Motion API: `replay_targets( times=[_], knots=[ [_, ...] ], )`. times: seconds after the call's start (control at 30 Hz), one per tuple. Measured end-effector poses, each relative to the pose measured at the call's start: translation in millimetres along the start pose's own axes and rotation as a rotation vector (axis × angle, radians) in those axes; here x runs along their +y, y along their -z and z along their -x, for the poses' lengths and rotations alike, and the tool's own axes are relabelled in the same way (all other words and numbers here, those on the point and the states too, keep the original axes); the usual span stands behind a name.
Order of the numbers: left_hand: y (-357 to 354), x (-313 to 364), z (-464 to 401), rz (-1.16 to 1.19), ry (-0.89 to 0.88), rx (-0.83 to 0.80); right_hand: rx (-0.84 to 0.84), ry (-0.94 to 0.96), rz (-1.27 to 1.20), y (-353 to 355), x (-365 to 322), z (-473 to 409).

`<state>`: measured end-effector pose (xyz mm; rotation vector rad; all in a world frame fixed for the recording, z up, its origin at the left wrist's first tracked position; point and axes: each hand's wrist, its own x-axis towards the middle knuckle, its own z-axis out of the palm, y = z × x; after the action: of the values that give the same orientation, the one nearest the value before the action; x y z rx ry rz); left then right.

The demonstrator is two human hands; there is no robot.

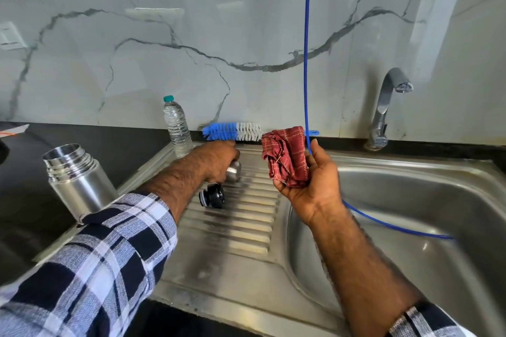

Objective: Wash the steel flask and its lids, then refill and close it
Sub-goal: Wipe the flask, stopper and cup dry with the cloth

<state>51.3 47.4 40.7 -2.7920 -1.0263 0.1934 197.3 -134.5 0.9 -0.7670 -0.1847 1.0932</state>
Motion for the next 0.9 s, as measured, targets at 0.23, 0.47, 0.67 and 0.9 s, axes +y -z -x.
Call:
replay_targets(
  times=[0.23,0.47,0.67,0.9],
  knots=[
    [10,-12,1,0.001,-0.025,-0.084,0.004,0.006,0.034,3,-1,-2],
    [26,24,23,0.51,-0.009,0.242,-0.054,0.126,0.096,-8,-11,14],
    [54,99,70,1.678,0.081,0.089,0.0,0.32,0.277,-11,-40,54],
    [56,163,95,2.02,-0.119,-0.007,0.074,0.515,0.424,33,-85,105]
  ],
)
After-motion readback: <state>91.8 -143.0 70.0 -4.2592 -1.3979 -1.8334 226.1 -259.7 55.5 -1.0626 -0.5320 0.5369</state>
